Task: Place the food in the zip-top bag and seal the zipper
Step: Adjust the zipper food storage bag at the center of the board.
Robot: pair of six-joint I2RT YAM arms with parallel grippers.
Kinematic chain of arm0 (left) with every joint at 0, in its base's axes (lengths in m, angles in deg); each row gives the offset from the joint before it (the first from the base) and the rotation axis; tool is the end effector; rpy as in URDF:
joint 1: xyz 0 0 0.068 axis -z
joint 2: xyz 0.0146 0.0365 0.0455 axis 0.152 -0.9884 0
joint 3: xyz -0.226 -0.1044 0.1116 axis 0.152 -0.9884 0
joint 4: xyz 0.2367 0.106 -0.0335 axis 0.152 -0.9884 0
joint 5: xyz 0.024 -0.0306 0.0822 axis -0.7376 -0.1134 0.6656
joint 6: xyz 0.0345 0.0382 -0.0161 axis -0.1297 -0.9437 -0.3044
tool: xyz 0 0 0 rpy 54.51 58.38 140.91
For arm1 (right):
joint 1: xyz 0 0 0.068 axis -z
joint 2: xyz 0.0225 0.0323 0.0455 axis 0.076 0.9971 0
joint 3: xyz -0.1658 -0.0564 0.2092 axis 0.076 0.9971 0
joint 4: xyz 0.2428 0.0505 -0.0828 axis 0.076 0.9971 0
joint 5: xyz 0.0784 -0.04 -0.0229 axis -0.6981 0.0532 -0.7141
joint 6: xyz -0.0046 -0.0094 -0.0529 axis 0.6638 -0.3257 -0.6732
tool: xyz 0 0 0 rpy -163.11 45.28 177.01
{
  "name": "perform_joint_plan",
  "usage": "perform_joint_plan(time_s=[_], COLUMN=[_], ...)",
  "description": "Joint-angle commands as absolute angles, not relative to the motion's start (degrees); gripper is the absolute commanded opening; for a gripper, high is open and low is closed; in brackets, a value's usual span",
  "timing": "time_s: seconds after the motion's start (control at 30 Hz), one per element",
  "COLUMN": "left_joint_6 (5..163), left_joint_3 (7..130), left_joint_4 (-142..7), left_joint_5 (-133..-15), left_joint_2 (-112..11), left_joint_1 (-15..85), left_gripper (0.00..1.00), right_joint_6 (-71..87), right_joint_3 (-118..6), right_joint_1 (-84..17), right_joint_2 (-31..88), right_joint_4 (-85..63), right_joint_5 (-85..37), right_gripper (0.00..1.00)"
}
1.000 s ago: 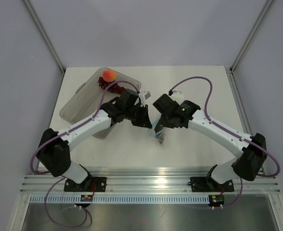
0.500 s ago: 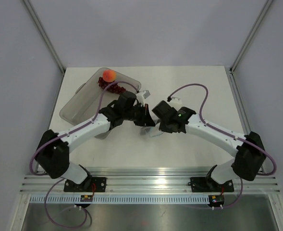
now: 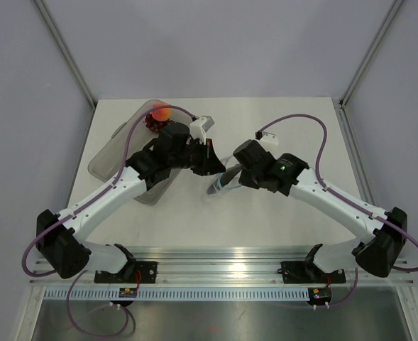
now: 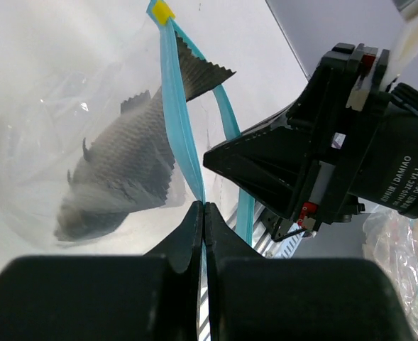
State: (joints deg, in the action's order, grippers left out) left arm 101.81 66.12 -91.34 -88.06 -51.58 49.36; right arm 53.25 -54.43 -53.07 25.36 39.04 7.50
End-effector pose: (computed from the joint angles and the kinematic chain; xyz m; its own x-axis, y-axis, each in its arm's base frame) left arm 0.2214 -0.2077 0.3495 -0.7364 0.0304 -0.6758 0.5648 0.5775 -0.5895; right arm 0.1919 0.1971 0.3281 -0.7530 0.2421 -0.6119 0.0955 0.9602 0.2624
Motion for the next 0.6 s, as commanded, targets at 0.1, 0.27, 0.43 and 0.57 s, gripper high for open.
perform_joint_plan(time_s=[0.1,0.27,0.43,0.57], left_joint_6=[101.39,101.47,101.74,102.09], left_joint_3=[66.17,65.47,65.03,64.68], left_joint_4=[-89.25,-88.99,-88.37,-87.93], left_joint_5=[-89.74,-90.71,-91.59,-92.20], left_joint_2=[-52.17,-52.61,-52.61,-52.26], left_joint_1=[49.43,49.43,49.43,49.52], left_gripper=[0.00,0.00,0.00,0.00], right_joint_6=[55.58,56.28,56.54,56.55], right_joint_3=[-55.65,-56.70,-57.14,-56.35], right_joint_1=[-53.49,-53.40,-52.52,-51.20], right_joint_2=[20.01,18.07,17.36,16.31], right_joint_4=[43.07,44.74,46.41,46.59], right_joint_5=[12.47,14.57,15.54,15.46], right_gripper=[0.40,0.43,0.48,0.46])
